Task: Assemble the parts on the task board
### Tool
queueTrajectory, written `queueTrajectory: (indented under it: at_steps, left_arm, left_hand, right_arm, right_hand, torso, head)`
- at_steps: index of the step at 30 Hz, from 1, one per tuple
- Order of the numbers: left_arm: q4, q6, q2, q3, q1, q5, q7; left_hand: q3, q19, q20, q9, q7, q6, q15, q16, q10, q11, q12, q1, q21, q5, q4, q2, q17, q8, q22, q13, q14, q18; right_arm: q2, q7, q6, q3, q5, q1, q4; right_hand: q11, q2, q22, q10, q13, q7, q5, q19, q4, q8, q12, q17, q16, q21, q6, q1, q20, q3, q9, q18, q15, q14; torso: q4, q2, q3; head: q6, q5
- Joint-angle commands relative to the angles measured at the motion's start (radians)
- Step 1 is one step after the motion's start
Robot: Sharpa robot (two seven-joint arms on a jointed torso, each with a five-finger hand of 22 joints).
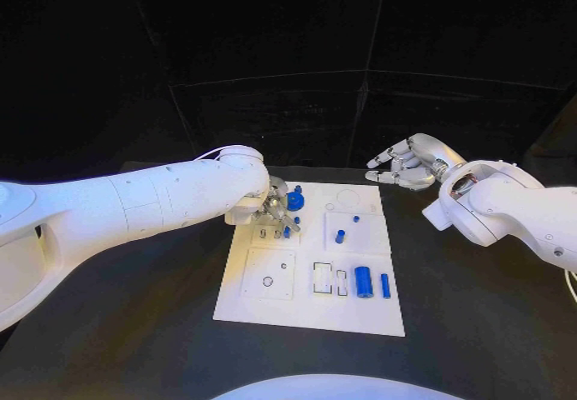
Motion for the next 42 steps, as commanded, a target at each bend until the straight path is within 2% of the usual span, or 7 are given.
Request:
queueTrajectory:
  at_steps: [1, 7, 17, 24, 26, 31, 42]
  left_arm:
    - [0.001, 0.009, 0.002, 0.000, 0.001, -0.006, -0.005]
    - [0.000, 0.008, 0.005, 0.000, 0.000, -0.006, -0.004]
    - [-0.001, 0.006, 0.009, 0.000, -0.003, -0.002, -0.004]
    - [0.001, -0.001, 0.006, 0.000, -0.003, 0.023, -0.001]
    - [0.003, -0.007, 0.004, 0.000, -0.004, 0.030, 0.001]
    - [0.007, -0.024, -0.002, 0.000, -0.004, 0.053, 0.004]
    - [0.051, -0.134, -0.053, 0.000, -0.003, 0.103, 0.007]
  left_hand:
    - [0.004, -0.009, -0.001, 0.003, -0.001, -0.008, -0.002, 0.006, -0.008, 0.001, 0.002, 0.016, 0.007, 0.002, -0.010, 0.002, 0.263, 0.006, 0.003, 0.000, 0.104, -0.011]
    - [0.010, -0.010, 0.000, 0.004, -0.001, -0.009, -0.002, 0.006, -0.008, 0.002, 0.003, 0.025, 0.010, 0.002, -0.017, 0.007, 0.263, 0.009, 0.007, 0.001, 0.104, -0.011]
    - [0.023, -0.013, 0.000, 0.007, -0.001, -0.010, -0.001, 0.006, -0.008, 0.002, 0.004, 0.041, 0.014, 0.002, -0.029, 0.020, 0.263, 0.015, 0.011, 0.002, 0.104, -0.011]
    - [0.083, -0.017, -0.001, 0.011, -0.006, -0.016, -0.004, 0.006, -0.008, -0.003, 0.003, 0.121, 0.019, 0.003, -0.085, 0.059, 0.263, 0.021, 0.018, 0.003, 0.104, -0.011]
    - [0.129, -0.019, -0.003, 0.010, -0.014, -0.023, -0.009, 0.006, -0.011, -0.011, -0.001, 0.183, 0.021, 0.003, -0.125, 0.089, 0.263, 0.018, 0.020, 0.000, 0.104, -0.010]
    - [0.186, -0.020, -0.008, 0.006, -0.019, -0.031, -0.014, 0.006, -0.014, -0.016, -0.006, 0.243, 0.025, 0.003, -0.171, 0.112, 0.263, 0.012, 0.027, -0.001, 0.104, -0.011]
    - [0.281, -0.023, -0.011, 0.015, -0.017, -0.038, -0.013, 0.006, -0.007, -0.014, -0.009, 0.249, 0.033, 0.003, -0.211, 0.102, 0.263, 0.022, 0.039, 0.002, 0.104, -0.012]
  right_arm:
    - [0.001, 0.001, 0.008, 0.001, -0.005, 0.002, 0.000]
    - [0.003, 0.001, 0.010, 0.001, -0.005, 0.002, -0.003]
    - [0.011, 0.001, 0.013, 0.001, -0.005, 0.002, -0.010]
    - [0.014, 0.001, 0.016, 0.001, -0.005, 0.002, -0.014]
    - [0.015, 0.001, 0.016, 0.001, -0.005, 0.002, -0.015]
    - [0.017, 0.001, 0.017, 0.001, -0.005, 0.002, -0.018]
    - [0.025, 0.002, 0.022, 0.001, -0.005, 0.002, -0.031]
  right_hand:
    - [0.000, 0.009, -0.001, -0.005, -0.001, 0.001, 0.006, -0.006, 0.001, 0.006, -0.006, 0.025, -0.006, -0.006, -0.008, -0.004, -0.001, -0.005, -0.001, 0.013, -0.005, 0.057]
    - [0.000, 0.009, -0.001, -0.005, -0.001, 0.001, 0.006, -0.006, 0.001, 0.006, -0.006, 0.025, -0.006, -0.006, -0.008, -0.004, -0.001, -0.005, -0.001, 0.013, -0.005, 0.057]
    - [0.000, 0.010, -0.002, -0.006, -0.002, 0.002, 0.009, -0.006, 0.001, 0.007, -0.007, 0.024, -0.006, -0.006, -0.008, -0.003, -0.001, -0.005, -0.001, 0.013, -0.005, 0.057]
    - [0.000, 0.010, -0.002, -0.006, -0.002, 0.002, 0.009, -0.006, 0.001, 0.007, -0.007, 0.024, -0.006, -0.006, -0.008, -0.003, -0.001, -0.005, -0.001, 0.013, -0.005, 0.057]
    - [0.000, 0.011, -0.002, -0.006, -0.003, 0.001, 0.010, -0.006, 0.001, 0.007, -0.008, 0.023, -0.007, -0.007, -0.008, -0.003, -0.001, -0.005, -0.001, 0.013, -0.005, 0.057]
    - [0.000, 0.011, -0.002, -0.006, -0.003, 0.001, 0.011, -0.006, 0.001, 0.007, -0.008, 0.023, -0.007, -0.007, -0.008, -0.003, -0.001, -0.005, -0.001, 0.013, -0.005, 0.057]
    - [0.000, 0.014, -0.004, -0.007, -0.004, 0.002, 0.014, -0.007, 0.002, 0.007, -0.009, 0.022, -0.007, -0.008, -0.008, -0.003, -0.001, -0.005, -0.001, 0.013, -0.005, 0.057]
  torso:
    - [-0.0004, 0.001, 0.0002]
    - [-0.0014, 0.002, -0.0005]
    - [0.0041, 0.000, -0.0001]
    - [0.0063, 0.000, 0.0003]
    - [0.0066, 0.000, 0.0000]
    - [0.0071, 0.000, 0.0003]
    - [0.0136, -0.002, 0.0019]
  head:
    - [0.001, -0.005]
    - [-0.001, -0.007]
    - [-0.004, -0.008]
    - [-0.006, -0.011]
    - [-0.007, -0.011]
    - [-0.008, -0.012]
    - [-0.005, -0.012]
